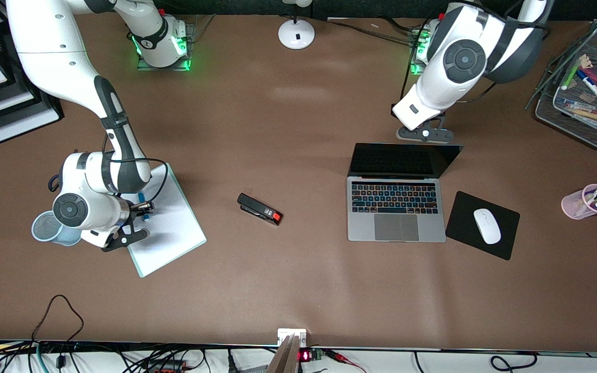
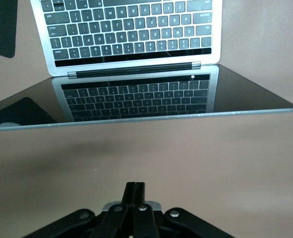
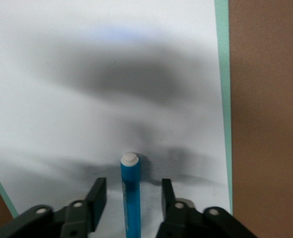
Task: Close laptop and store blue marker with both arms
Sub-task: 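Grasp the blue marker with the right gripper while the left gripper pushes the lid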
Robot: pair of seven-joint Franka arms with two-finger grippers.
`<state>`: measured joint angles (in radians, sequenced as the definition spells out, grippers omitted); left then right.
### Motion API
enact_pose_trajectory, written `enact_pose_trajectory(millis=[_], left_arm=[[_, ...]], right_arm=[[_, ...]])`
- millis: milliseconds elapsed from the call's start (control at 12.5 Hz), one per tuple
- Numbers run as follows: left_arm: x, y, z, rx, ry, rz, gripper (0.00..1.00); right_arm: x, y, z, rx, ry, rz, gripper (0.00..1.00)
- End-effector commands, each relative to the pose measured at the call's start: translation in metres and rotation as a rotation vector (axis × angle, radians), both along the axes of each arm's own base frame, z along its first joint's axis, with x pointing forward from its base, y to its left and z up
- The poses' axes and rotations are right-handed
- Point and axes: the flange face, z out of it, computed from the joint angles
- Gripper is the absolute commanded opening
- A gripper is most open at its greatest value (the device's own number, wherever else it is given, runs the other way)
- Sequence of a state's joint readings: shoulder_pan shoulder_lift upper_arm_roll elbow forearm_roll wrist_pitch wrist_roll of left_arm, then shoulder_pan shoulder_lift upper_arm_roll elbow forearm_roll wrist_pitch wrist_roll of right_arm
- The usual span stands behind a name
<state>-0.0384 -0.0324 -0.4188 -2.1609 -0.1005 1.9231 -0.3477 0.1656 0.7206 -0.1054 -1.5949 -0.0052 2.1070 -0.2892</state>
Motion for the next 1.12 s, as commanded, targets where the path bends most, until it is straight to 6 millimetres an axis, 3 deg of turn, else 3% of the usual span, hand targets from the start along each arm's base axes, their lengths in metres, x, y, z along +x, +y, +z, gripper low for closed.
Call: enact_pose_trajectory(millis=[0, 400, 1040], left_arm=[[0.000, 0.005, -0.012, -0.018, -0.028, 0.041, 0.00], [0.025, 0.021, -0.031, -0.019, -0.097, 0.056, 0.00], [0.057, 0.033, -0.039, 0.037, -0.224, -0.026, 0.00]], right_arm=[[0.000, -0.001, -0.004, 0.004, -0.001, 0.023, 0.47], [0.000, -0.002, -0.007, 0.004, -0.001, 0.021, 0.44], [0.001, -0.001, -0.011, 0.019, -0.006, 0.005, 0.37]])
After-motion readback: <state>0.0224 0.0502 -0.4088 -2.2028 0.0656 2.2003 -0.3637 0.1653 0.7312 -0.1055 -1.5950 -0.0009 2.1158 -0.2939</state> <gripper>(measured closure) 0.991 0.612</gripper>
